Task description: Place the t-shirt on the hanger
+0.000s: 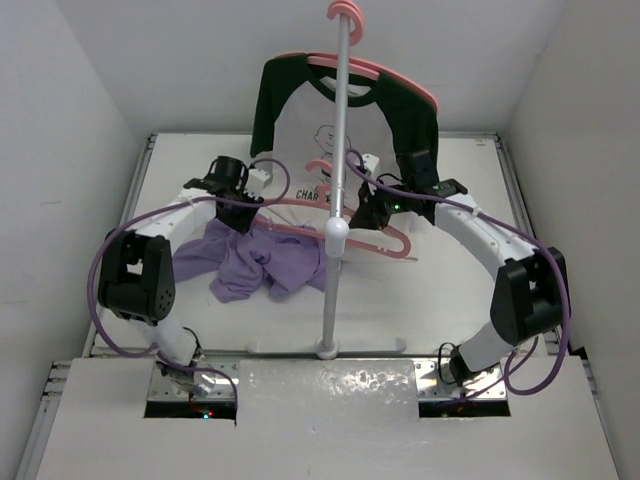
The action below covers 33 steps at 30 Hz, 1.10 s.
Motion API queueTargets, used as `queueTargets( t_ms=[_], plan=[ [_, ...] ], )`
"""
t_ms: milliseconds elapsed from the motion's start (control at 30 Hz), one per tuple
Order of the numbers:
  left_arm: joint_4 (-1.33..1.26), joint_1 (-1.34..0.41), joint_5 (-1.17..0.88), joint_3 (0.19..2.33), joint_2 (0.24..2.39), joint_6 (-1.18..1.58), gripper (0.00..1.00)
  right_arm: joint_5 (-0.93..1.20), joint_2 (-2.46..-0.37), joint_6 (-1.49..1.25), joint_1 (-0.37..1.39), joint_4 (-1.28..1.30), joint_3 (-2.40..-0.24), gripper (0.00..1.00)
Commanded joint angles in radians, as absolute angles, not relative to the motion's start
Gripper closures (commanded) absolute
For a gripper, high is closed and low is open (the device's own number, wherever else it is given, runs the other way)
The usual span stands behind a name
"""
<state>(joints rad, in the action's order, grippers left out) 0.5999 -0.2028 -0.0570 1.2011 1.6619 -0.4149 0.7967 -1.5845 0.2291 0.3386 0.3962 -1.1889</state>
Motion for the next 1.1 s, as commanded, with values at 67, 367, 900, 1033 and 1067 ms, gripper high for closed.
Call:
queueTargets(
  t_ms=[67,367,900,1033,1067],
  plan=[
    [0.575,-0.193,-0.092,1.285,1.724,-0.319,0.61,0.631,-1.552,0.229,0.293,0.382,-1.195,1.0],
    [0.635,-0.189,-0.104,1.299,1.835,-0.304,0.99,0.712,-1.577,0.242,0.29,0.388,-1.187,1.0],
    [0.73,-0.189,-0.081,1.377,1.709,-0.336,1.0,0.887,-1.672,0.262,0.354,0.416,-1.235,1.0],
    [0.736,-0.189,-0.084,1.396,1.717,-0.342,1.0,0.891,-1.713,0.302,0.365,0.478,-1.279,1.0],
    [0.73,-0.189,-0.068,1.397,1.715,-0.345,1.0,0.896,-1.716,0.317,0.367,0.497,-1.288,1.0]
  ],
)
